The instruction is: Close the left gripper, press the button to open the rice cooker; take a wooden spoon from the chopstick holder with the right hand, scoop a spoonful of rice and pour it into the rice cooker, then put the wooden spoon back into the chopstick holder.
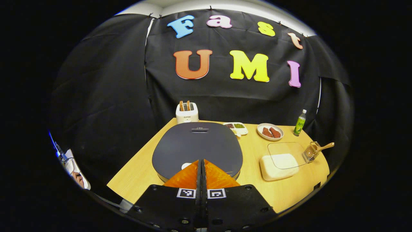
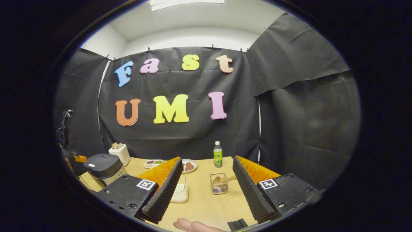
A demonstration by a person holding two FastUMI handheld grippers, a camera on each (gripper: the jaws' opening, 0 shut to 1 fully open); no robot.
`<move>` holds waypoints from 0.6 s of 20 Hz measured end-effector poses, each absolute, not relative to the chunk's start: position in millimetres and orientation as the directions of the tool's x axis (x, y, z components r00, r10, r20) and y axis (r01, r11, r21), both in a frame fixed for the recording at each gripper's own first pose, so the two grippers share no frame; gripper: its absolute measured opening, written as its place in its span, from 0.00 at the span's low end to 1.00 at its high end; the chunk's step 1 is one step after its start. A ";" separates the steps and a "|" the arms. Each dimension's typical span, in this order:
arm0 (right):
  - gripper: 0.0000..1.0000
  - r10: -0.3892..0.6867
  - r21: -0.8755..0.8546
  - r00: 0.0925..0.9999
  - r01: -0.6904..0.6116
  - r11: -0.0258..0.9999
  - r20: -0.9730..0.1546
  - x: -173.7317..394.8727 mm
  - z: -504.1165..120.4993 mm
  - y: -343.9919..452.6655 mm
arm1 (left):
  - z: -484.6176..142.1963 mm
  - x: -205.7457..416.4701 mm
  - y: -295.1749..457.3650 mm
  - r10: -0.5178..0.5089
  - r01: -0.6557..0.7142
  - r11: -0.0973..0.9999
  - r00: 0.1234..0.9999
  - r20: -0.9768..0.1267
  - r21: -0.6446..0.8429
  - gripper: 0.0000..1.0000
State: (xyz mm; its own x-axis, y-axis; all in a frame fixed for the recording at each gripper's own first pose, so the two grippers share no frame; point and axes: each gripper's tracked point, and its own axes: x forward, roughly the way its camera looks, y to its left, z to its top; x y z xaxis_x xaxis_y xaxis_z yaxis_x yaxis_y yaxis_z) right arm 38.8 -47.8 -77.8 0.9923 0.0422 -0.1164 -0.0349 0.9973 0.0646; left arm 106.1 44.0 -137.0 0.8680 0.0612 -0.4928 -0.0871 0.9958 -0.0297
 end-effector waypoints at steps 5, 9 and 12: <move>0.99 0.044 0.078 0.989 -0.033 0.996 -0.139 43.6 -88.7 -53.3 | -147.8 116.1 46.9 0.059 -0.095 0.995 0.851 -0.522 -0.043 0.00; 0.99 0.056 0.073 0.984 -0.044 0.996 -0.171 51.3 -97.7 -50.7 | -163.0 120.8 46.7 0.036 -0.099 0.992 0.828 -0.559 -0.084 0.00; 1.00 0.067 0.064 0.979 -0.055 0.996 -0.192 53.4 -106.0 -48.3 | -170.4 117.8 43.2 0.019 -0.062 0.997 0.814 -0.581 -0.053 0.00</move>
